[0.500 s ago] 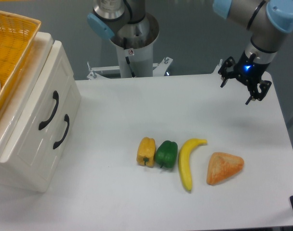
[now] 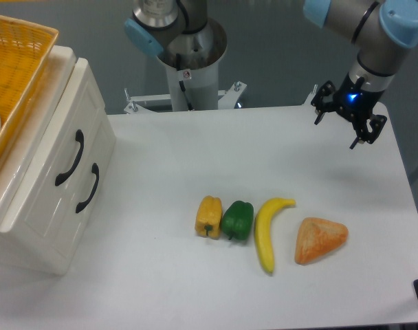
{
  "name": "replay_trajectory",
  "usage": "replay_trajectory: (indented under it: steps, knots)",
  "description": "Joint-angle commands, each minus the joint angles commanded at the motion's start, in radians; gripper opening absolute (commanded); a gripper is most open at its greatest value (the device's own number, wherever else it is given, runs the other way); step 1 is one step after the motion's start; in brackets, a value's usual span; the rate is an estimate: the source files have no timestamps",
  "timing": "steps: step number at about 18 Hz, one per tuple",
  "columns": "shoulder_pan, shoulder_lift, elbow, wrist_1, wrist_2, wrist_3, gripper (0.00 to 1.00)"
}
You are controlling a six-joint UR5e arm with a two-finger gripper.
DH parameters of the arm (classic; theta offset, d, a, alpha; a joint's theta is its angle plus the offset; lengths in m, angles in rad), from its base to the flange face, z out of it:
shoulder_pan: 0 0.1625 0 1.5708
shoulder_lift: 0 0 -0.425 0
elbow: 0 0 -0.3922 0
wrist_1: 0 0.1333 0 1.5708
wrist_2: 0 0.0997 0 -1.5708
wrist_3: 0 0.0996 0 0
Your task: Slide the top white drawer open
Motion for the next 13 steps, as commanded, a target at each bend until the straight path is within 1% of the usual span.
replay_trajectory:
  steps: [2, 5, 9, 13]
  knots:
    - [-0.011, -0.002, -0.014, -0.002, 0.006, -0.005, 1.0]
    - [-0.032, -0.005, -0.014, -0.002, 0.023, -0.018, 1.0]
    - [-0.081, -0.005, -0.009, -0.002, 0.028, -0.181, 1.0]
    - [-0.135, -0.003, -0.015, -0.015, 0.097, -0.216, 1.0]
